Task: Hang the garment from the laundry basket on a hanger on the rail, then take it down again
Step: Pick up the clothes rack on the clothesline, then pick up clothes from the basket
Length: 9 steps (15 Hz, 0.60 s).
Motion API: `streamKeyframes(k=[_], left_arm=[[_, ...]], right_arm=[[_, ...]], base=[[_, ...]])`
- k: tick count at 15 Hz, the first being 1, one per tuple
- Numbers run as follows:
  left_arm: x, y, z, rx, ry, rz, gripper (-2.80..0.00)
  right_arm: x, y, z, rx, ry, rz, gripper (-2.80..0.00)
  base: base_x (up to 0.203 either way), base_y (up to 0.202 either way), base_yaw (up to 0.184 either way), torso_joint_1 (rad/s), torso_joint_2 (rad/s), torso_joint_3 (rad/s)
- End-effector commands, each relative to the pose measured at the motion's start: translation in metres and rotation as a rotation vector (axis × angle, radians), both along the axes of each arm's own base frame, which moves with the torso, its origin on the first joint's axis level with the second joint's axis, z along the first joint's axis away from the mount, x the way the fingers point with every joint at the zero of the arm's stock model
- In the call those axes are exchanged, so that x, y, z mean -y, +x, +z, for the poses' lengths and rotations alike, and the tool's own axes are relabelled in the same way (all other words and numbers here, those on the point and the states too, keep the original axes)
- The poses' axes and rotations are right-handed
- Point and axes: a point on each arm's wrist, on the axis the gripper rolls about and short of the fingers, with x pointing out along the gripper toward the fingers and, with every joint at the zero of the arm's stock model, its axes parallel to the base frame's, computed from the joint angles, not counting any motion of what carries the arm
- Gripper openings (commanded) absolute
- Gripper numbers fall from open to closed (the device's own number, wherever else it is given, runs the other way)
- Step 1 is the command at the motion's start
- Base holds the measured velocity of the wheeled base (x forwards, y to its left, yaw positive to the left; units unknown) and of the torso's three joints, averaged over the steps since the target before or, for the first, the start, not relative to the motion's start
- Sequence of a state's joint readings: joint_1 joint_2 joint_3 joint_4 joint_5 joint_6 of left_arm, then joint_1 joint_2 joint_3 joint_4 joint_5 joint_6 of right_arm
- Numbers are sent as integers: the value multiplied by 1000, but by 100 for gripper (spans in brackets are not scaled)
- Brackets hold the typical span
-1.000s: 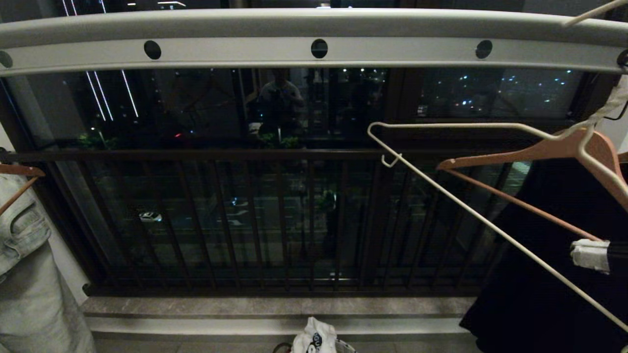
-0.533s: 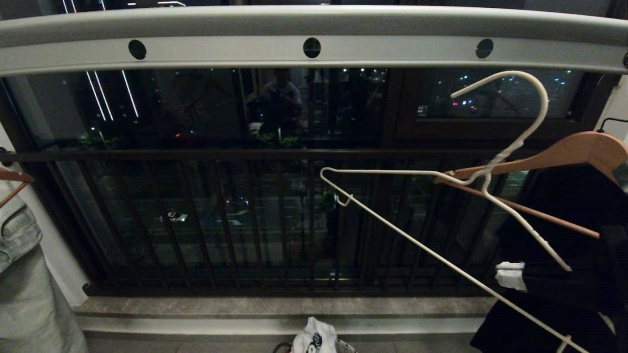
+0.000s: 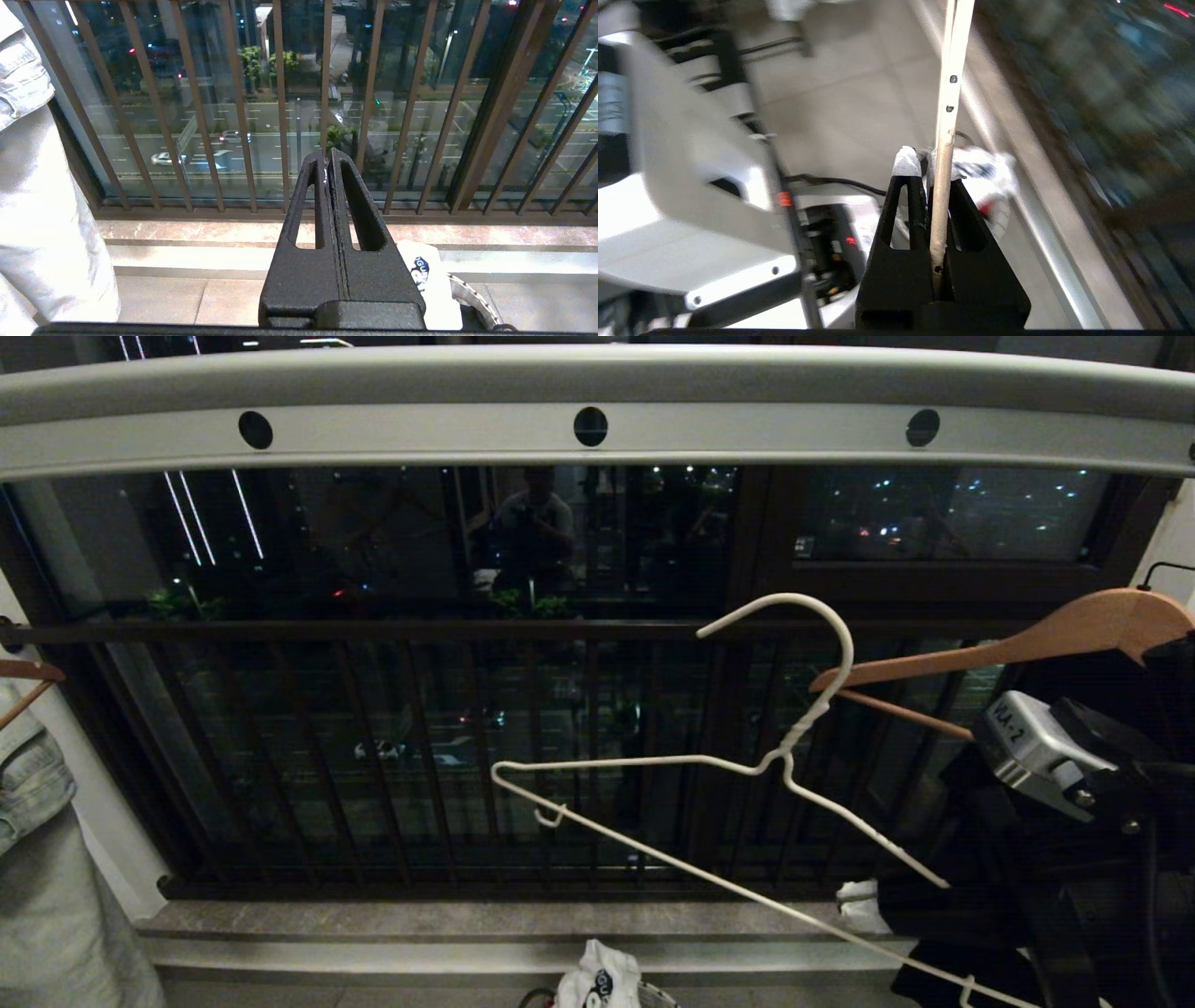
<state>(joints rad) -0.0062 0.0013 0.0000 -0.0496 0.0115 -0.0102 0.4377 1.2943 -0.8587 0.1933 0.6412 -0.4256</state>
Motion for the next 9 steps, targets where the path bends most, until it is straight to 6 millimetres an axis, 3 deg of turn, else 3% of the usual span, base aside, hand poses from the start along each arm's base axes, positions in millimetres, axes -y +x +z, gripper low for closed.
streamKeyframes(k=[1, 9], left_arm=[[0, 1, -4, -15, -1, 1, -280], [0, 1, -4, -15, -1, 1, -280]], right_arm=[[-8, 13, -6, -42, 18, 57, -280], [1, 15, -2, -38, 42, 13, -280]], base=[[0, 0, 0, 0, 0, 0], [0, 0, 0, 0, 0, 0]])
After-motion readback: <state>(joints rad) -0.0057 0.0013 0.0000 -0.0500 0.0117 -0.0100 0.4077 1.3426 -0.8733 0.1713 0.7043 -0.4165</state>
